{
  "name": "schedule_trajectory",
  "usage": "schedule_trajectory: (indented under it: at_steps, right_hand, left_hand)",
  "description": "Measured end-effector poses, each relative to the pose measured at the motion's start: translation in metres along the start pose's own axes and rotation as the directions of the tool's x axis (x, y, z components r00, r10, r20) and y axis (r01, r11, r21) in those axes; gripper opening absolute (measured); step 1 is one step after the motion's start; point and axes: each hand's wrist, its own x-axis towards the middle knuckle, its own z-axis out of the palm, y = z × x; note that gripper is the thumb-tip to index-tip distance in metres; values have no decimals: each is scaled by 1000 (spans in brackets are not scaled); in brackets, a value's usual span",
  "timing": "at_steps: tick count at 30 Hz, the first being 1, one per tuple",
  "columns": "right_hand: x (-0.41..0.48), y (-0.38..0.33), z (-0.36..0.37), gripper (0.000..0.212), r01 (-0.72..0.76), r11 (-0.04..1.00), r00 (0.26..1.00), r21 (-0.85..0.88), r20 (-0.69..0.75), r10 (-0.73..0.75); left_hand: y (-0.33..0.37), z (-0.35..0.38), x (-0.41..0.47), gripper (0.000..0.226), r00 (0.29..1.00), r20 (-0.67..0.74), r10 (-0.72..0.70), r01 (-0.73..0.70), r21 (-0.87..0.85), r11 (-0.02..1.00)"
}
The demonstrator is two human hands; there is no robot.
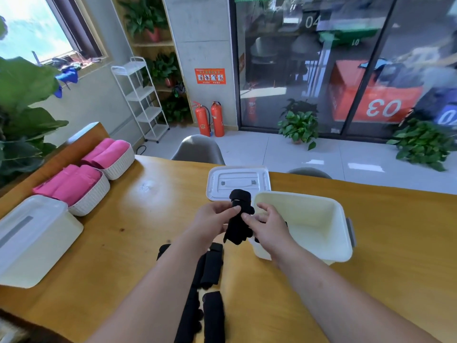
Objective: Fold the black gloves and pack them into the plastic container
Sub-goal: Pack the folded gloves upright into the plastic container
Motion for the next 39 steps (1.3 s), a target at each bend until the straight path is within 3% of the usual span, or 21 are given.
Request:
schedule_trajectory:
  at_steps: [3, 8, 13, 16, 18, 20, 22, 24, 29, 33, 39]
  right_hand:
    - [6, -8, -30, 45, -27, 986, 998, 167, 67, 16]
    - [14, -10, -77, 36, -17, 981, 1000, 194, -22, 22]
    - [34, 4, -125, 39, -124, 990, 981, 72, -143, 134]
    - [50, 18, -148, 44, -204, 964, 951, -170, -267, 154]
    - [60, 24, -156, 40, -259, 862, 932, -435, -346, 106]
    - [70, 29, -157, 25, -323, 686, 921, -652, -384, 69]
    - [81, 34, -152, 3, -391, 528, 905, -754, -419, 71]
    - [91, 41, -144, 9, -445, 418, 890, -792, -444, 108]
    - [113, 62, -128, 8, -466, 402, 885, -788, -411, 220]
    - [125, 77, -120, 6, -455, 376, 885, -807, -361, 294]
    - [126, 90, -121, 21, -467, 280, 882, -838, -420, 216]
  left_hand:
    - [5, 24, 13, 24, 999, 50, -3, 3, -2, 1000]
    - [-4, 64, 41, 28, 995, 88, -39, 33, 70, 997]
    - [-23, 83, 61, 28, 998, 29, -51, 41, 275, 960]
    - [-33, 81, 64, 23, 996, -46, 73, -36, 546, 837]
    - [-40, 78, 65, 23, 985, -64, 158, -78, 657, 750]
    - [-50, 74, 66, 24, 972, -43, 232, -131, 720, 681]
    - [-60, 73, 68, 24, 953, 17, 303, -209, 759, 616]
    - [-69, 72, 70, 25, 939, 68, 337, -263, 773, 578]
    - [-87, 71, 75, 26, 891, 115, 440, -349, 792, 500]
    - [-93, 68, 78, 26, 862, 113, 493, -387, 776, 498]
    - [-99, 66, 79, 27, 839, 120, 531, -415, 773, 481]
